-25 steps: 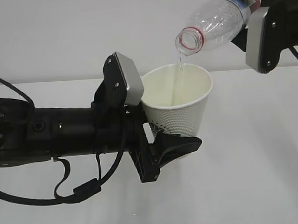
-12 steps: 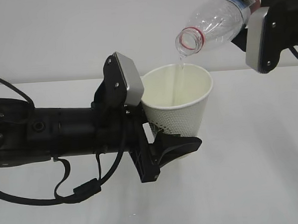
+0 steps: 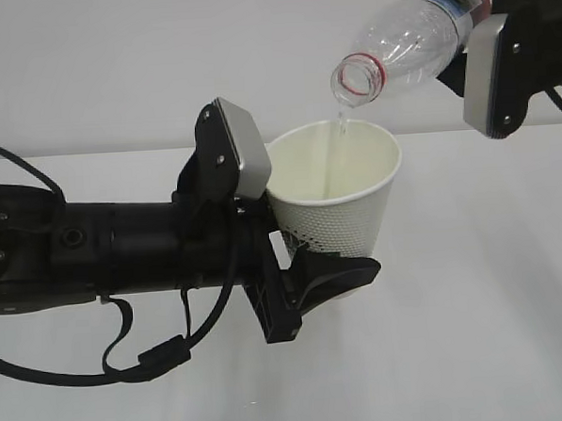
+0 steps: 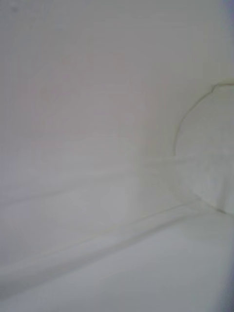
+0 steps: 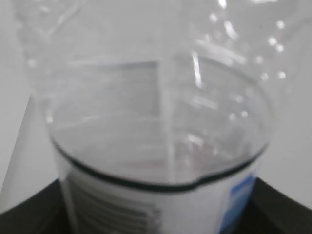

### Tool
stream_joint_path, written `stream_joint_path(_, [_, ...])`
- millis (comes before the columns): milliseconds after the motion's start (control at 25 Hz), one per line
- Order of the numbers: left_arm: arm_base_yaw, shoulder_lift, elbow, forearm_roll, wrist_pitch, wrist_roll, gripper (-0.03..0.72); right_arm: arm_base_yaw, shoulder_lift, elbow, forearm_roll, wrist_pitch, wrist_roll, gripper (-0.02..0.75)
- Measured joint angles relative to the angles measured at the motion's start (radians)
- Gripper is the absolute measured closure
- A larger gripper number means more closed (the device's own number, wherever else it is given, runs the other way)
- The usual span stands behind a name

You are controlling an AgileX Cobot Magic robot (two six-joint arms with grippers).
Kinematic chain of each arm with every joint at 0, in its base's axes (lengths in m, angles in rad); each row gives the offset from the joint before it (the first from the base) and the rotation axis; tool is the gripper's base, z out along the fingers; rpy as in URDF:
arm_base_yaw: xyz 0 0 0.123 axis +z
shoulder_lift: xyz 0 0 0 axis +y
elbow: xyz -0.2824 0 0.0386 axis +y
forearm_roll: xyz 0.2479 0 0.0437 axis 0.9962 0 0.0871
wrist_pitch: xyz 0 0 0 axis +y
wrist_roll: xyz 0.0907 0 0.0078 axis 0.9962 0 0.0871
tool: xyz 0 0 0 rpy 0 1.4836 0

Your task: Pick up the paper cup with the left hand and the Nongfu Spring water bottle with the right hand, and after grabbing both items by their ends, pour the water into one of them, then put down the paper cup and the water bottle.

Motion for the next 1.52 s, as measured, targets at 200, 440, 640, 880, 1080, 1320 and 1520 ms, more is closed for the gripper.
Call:
stream_joint_path(200, [0.0, 0.0, 0.0, 0.0, 0.0, 0.0, 0.16, 0.0, 0.0, 0.0, 0.0, 0.0, -0.002, 0.225])
stream_joint_path(440, [0.0, 0.0, 0.0, 0.0, 0.0, 0.0, 0.16, 0.0, 0.0, 0.0, 0.0, 0.0, -0.002, 0.225])
stream_joint_path(640, [0.0, 0.0, 0.0, 0.0, 0.0, 0.0, 0.16, 0.0, 0.0, 0.0, 0.0, 0.0, -0.002, 0.225])
stream_joint_path(880, [0.0, 0.0, 0.0, 0.0, 0.0, 0.0, 0.16, 0.0, 0.0, 0.0, 0.0, 0.0, -0.004, 0.225])
stream_joint_path(1080, [0.0, 0.0, 0.0, 0.0, 0.0, 0.0, 0.16, 0.0, 0.0, 0.0, 0.0, 0.0, -0.006, 0.225])
stream_joint_path(1320, [0.0, 0.0, 0.0, 0.0, 0.0, 0.0, 0.16, 0.0, 0.0, 0.0, 0.0, 0.0, -0.008, 0.225])
stream_joint_path(1520, [0.0, 0.0, 0.0, 0.0, 0.0, 0.0, 0.16, 0.0, 0.0, 0.0, 0.0, 0.0, -0.01, 0.225])
